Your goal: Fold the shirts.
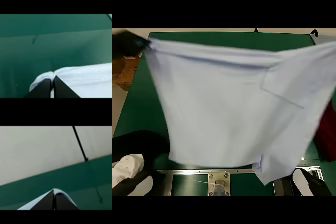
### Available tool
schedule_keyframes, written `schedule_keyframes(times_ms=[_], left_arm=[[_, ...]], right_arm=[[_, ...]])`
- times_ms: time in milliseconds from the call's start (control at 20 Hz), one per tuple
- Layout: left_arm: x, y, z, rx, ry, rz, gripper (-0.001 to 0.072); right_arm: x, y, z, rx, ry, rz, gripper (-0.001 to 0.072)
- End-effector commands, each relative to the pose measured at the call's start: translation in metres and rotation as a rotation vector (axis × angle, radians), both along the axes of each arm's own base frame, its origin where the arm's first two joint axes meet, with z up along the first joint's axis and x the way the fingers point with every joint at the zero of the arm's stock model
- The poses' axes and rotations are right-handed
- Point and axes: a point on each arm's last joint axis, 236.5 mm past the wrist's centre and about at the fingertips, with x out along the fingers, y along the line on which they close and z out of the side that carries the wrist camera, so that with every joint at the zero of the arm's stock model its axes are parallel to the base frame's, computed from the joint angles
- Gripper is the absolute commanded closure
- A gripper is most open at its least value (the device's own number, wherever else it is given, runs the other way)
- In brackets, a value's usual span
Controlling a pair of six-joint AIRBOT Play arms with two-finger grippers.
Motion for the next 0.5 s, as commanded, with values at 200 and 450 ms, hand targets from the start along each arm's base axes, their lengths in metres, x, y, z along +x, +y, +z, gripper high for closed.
schedule_keyframes(times_ms=[200,450], left_arm=[[0.104,0.002,-0.209,-0.281,0.321,0.051,0.0682],[0.143,0.010,-0.180,-0.273,0.235,0.055,0.0682]], right_arm=[[0.122,-0.006,-0.244,0.286,0.458,0.034,0.0696],[0.175,-0.006,-0.226,0.360,0.420,0.118,0.0696]])
